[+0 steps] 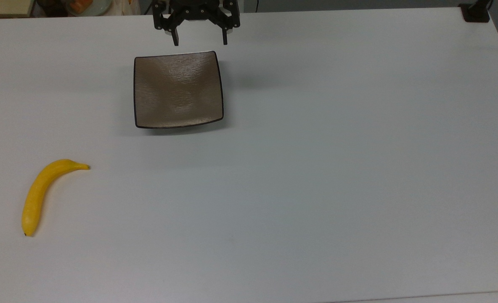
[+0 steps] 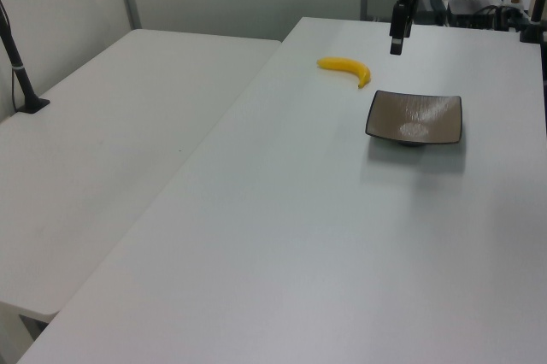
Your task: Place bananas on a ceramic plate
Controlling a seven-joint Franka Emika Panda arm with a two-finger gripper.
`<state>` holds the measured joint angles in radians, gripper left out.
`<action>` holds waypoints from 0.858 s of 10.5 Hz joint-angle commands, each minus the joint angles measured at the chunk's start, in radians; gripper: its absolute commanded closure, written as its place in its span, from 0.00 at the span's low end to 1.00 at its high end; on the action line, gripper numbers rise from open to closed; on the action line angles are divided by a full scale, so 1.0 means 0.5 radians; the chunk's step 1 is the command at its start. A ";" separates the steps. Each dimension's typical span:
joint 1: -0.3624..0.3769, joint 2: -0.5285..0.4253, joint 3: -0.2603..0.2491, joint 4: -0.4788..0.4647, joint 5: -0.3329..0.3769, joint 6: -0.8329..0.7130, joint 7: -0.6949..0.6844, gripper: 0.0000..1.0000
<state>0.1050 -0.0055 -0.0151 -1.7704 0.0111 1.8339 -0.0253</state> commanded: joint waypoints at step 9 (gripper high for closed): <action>-0.011 0.011 -0.004 0.019 -0.038 -0.204 0.121 0.00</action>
<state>0.1023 -0.0058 -0.0158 -1.7698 0.0110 1.7405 0.0190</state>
